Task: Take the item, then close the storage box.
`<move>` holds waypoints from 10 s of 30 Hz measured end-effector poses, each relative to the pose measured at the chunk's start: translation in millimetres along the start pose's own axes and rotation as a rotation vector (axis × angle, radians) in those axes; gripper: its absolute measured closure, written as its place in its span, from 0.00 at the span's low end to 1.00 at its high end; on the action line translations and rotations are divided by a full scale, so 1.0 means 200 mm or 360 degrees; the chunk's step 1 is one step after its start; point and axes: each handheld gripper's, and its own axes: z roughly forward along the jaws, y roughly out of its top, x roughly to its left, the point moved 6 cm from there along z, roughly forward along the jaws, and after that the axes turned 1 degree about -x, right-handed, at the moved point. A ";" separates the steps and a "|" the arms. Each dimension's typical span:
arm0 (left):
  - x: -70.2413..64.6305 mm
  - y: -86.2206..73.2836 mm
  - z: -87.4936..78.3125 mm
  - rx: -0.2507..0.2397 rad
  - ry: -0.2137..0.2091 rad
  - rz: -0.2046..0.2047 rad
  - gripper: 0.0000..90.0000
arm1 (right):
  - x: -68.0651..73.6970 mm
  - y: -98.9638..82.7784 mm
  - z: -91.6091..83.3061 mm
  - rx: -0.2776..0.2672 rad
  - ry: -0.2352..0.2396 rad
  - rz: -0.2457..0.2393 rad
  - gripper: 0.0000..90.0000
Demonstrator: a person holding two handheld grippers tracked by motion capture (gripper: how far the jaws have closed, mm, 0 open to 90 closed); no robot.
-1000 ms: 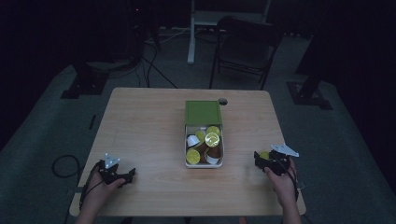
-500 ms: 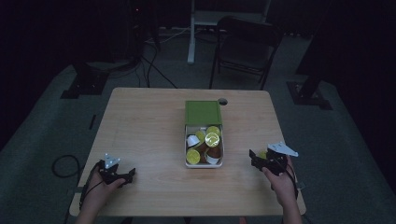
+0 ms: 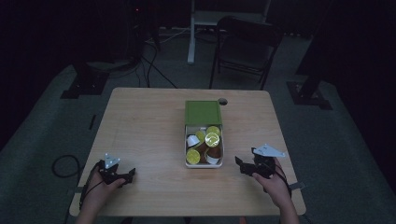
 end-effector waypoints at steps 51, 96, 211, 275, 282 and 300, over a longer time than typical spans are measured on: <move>-0.01 0.00 0.00 0.0006 -0.0032 0.0039 0.14 | 0.17 -0.27 0.17 0.0309 0.0356 -0.0326 0.14; -0.56 0.21 -0.01 -0.0189 -0.0635 0.0445 0.15 | 0.20 -0.14 0.07 0.0094 0.0401 -0.0180 0.13; -0.67 0.71 0.26 -0.0417 -0.0704 0.0472 0.15 | 0.05 0.19 0.29 -0.0014 0.0285 -0.0040 0.13; -0.61 0.87 0.40 -0.0420 -0.0592 0.0451 0.12 | -0.05 0.28 0.46 -0.0066 0.0136 0.0117 0.13; -0.61 0.88 0.42 -0.0414 -0.0588 0.0423 0.12 | -0.06 0.29 0.47 -0.0076 0.0117 0.0140 0.13; -0.61 0.90 0.44 -0.0420 -0.0544 0.0382 0.14 | -0.07 0.29 0.50 -0.0092 0.0081 0.0211 0.13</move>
